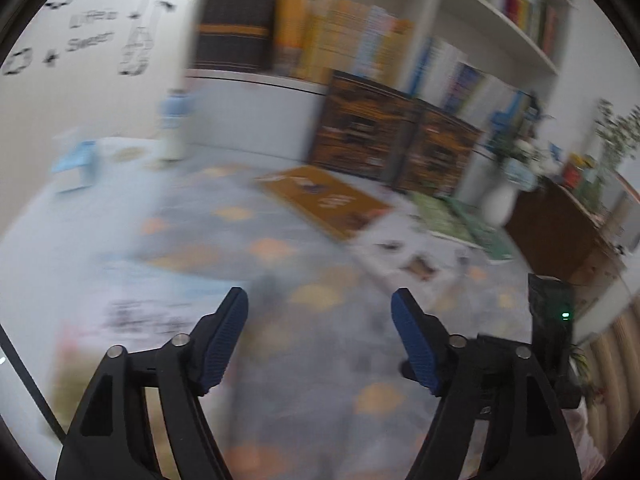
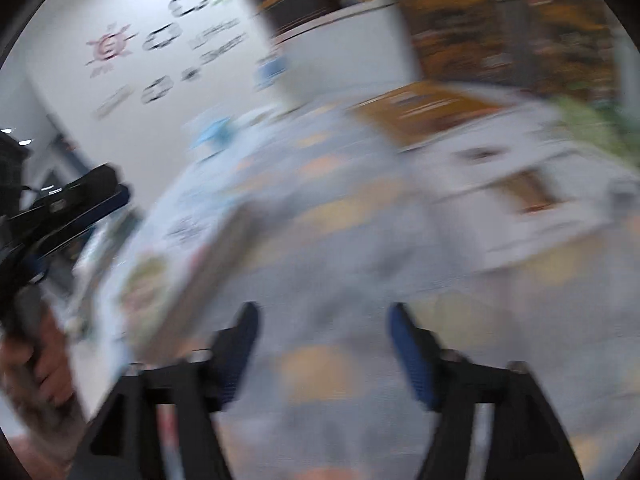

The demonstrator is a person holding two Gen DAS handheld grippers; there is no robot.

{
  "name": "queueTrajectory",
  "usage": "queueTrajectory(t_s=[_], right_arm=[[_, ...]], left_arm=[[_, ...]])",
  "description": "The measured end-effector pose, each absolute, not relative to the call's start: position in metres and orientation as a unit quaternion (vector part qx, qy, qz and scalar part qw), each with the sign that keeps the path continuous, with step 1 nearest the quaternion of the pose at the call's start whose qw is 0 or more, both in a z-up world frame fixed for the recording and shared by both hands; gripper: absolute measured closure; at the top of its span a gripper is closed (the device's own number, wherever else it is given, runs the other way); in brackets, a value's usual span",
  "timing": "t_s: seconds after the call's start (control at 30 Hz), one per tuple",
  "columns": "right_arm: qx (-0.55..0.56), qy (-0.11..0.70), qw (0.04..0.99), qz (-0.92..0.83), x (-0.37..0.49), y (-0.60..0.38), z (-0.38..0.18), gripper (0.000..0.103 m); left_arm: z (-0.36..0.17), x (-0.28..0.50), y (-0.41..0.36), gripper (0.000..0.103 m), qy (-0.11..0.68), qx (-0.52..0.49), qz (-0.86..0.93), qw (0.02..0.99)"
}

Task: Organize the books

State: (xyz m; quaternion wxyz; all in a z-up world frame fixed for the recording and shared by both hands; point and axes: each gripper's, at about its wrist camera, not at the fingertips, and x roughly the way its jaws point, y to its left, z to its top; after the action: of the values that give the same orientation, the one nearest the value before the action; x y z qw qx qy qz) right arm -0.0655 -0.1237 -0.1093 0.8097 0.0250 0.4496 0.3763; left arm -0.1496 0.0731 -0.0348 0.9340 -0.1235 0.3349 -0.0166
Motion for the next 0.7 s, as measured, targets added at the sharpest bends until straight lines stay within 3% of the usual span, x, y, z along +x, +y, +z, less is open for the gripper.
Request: queueTrajectory(t_s=[0.13, 0.27, 0.43, 0.5, 0.57, 0.7], right_arm=[[-0.004, 0.417, 0.858, 0.299, -0.039, -0.170, -0.121, 0.020], [0.033, 0.434, 0.856, 0.279, -0.017, -0.195, -0.141, 0.020], [0.065, 0.440, 0.843, 0.303, -0.015, -0.201, -0.145, 0.004], [0.058, 0.441, 0.842, 0.306, -0.017, -0.200, -0.145, 0.000], [0.047, 0.443, 0.842, 0.306, -0.018, -0.197, -0.146, 0.000], [0.037, 0.444, 0.843, 0.302, -0.019, -0.194, -0.147, 0.000]], left_arm=[[-0.071, -0.098, 0.015, 0.029, 0.335, -0.122, -0.026, 0.934], [-0.113, -0.055, -0.006, 0.029, 0.391, -0.119, -0.004, 0.913], [-0.160, -0.042, 0.002, 0.028, 0.423, -0.122, 0.051, 0.896], [-0.158, -0.046, -0.002, 0.010, 0.408, -0.106, 0.047, 0.906], [-0.164, -0.039, -0.006, 0.000, 0.425, -0.097, 0.036, 0.899], [-0.164, -0.037, -0.011, 0.001, 0.434, -0.073, 0.043, 0.897]])
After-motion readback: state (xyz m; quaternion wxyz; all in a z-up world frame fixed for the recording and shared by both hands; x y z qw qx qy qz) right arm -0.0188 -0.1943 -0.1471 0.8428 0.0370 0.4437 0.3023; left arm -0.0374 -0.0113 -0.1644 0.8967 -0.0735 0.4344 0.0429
